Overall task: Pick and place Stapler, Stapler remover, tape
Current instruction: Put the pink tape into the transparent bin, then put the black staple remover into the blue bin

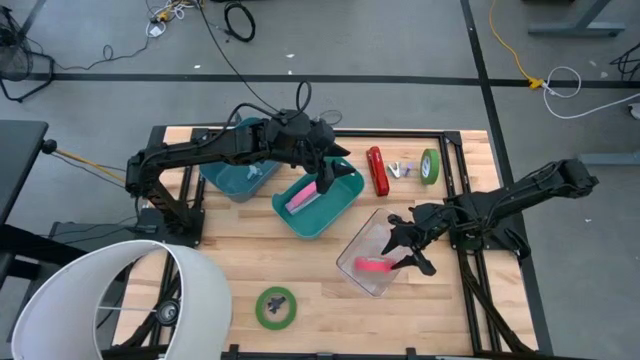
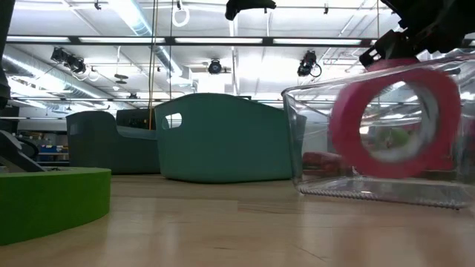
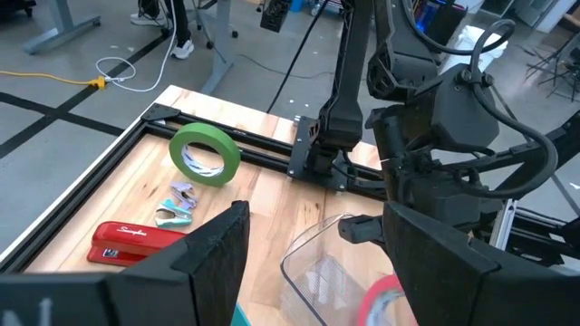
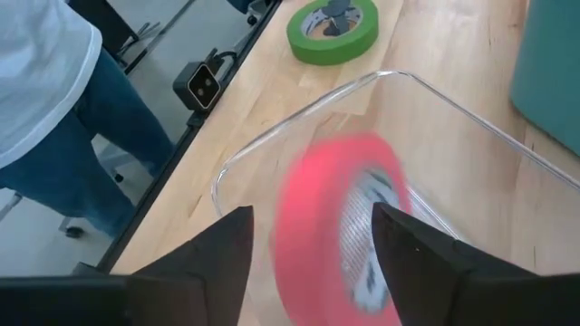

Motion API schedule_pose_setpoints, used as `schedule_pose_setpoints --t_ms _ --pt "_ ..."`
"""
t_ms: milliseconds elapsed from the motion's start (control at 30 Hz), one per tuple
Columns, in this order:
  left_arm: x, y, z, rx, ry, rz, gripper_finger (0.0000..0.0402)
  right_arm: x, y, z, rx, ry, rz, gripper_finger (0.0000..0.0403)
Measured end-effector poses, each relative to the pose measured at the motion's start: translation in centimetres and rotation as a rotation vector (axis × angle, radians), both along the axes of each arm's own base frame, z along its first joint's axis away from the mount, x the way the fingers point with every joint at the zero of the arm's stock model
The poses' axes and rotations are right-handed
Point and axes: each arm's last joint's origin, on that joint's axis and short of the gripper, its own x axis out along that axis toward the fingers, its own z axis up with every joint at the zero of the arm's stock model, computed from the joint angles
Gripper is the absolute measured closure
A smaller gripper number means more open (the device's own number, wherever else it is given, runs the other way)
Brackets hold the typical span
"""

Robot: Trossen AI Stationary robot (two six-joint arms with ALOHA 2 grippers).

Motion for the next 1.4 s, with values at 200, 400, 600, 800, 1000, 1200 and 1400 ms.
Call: schedule_pose_setpoints --t_ms 200,400,600,800,1000,1200,1400 --pt "0.0 0.1 0.0 0.008 0.001 0.022 0.0145 0.0 0.0 0.0 -0.001 0.000 0.000 0.0172" --pt "0.0 0.1 0.0 0.012 0.002 0.031 0.0145 0.1 -0.1 0.0 -0.033 -0.008 -0.042 0.0172" --pt "-0.1 0.1 -0.2 0.018 0.025 0.030 0.0145 0.1 -0.3 0.0 -0.063 -0.018 -0.084 0.0172" --pt "-0.4 0.2 -0.9 0.025 0.111 0.074 0.0145 0.3 -0.2 0.4 -0.047 -0.067 -0.086 0.0172" --pt "-1.0 0.2 -2.2 0.023 0.253 0.102 0.0145 -0.1 -0.6 1.4 -0.074 -0.139 -0.163 0.0172" --pt "-1.2 0.3 -3.9 0.007 0.396 0.150 0.0145 -1.1 -1.2 2.9 -0.105 -0.241 -0.280 0.0172" --pt "-0.9 0.0 -5.2 -0.027 0.478 0.118 0.0145 -2.4 -1.9 4.5 -0.112 -0.351 -0.390 0.0172"
